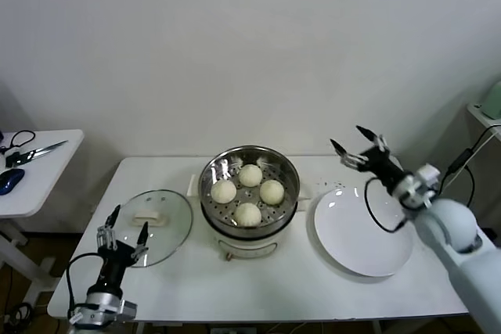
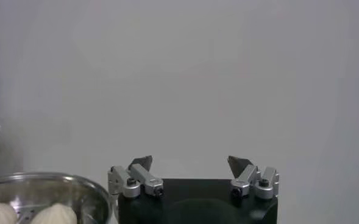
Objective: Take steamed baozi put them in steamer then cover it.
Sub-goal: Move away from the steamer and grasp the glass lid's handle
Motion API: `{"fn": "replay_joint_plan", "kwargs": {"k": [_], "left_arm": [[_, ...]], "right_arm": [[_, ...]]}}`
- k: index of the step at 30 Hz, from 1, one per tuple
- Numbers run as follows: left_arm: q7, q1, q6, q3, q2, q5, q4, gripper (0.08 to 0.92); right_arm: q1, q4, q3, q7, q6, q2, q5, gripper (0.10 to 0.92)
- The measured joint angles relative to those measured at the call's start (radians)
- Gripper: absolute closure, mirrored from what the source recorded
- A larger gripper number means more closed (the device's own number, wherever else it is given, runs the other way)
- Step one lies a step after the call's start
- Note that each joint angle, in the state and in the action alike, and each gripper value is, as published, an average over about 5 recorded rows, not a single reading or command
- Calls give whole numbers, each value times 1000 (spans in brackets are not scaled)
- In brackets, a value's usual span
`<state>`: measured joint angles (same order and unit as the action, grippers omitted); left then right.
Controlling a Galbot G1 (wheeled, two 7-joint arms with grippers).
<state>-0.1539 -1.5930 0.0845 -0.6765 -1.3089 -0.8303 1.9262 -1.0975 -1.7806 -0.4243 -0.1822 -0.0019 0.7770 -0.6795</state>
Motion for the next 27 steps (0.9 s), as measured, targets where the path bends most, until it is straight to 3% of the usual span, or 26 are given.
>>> {"fn": "replay_joint_plan", "kwargs": {"k": [12,27], "left_arm": [[-147,71,26,18,29,-337,-182,177],[-210,220,7,43,41,-506,-427,177]], "right_arm": [[-391,-17,-224,-15,257,249,105,203],[-575,2,-226,-22,464,476,207,203]]}}
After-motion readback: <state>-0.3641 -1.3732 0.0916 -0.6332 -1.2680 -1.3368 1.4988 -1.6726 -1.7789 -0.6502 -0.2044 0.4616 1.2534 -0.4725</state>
